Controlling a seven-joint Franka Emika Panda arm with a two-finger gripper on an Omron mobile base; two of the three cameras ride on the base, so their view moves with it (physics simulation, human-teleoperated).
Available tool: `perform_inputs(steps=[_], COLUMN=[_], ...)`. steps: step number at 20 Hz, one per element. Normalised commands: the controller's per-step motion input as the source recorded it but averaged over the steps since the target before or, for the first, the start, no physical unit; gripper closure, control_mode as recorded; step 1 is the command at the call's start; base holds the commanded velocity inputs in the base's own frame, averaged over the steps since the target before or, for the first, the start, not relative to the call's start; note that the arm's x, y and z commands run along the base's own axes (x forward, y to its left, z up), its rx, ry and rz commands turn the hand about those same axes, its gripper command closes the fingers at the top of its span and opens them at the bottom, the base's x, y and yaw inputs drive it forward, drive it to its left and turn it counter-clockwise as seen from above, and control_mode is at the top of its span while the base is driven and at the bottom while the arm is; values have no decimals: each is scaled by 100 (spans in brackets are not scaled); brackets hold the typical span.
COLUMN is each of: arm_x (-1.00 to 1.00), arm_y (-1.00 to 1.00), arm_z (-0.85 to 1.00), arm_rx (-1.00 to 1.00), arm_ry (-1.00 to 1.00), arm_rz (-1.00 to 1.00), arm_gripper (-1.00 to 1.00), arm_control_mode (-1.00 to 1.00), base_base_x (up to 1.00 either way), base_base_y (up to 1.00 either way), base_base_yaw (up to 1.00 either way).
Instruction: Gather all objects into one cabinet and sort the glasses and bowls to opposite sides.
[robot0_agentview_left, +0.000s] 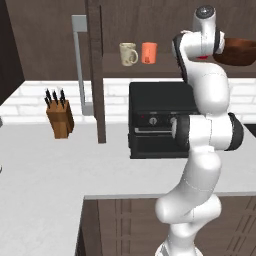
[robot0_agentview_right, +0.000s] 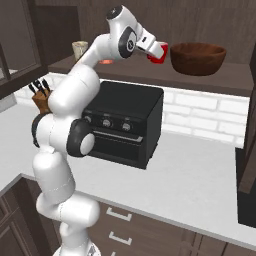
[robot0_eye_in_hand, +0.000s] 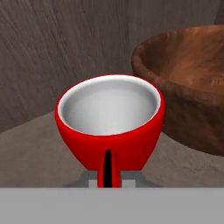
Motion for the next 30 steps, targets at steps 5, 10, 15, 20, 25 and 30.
perform_inputs(steps=[5,10,15,20,25,30], arm_x=[-45,-1,0,0,15,8], arm_y=[75,62,69,63,27,6], arm_z=[0,0,0,0,0,-5], arm_rx=[0,0,0,0,1,0], arm_ry=[0,-1,0,0,1,0], arm_rz=[11,14,14,12,10,7], arm_gripper=[100,100,100,100,100,100], arm_control_mode=[-100,-100,-100,-100,-100,-100], base_base_x=[0,0,0,0,0,0], base_base_y=[0,0,0,0,0,0], base_base_yaw=[0,0,0,0,0,0])
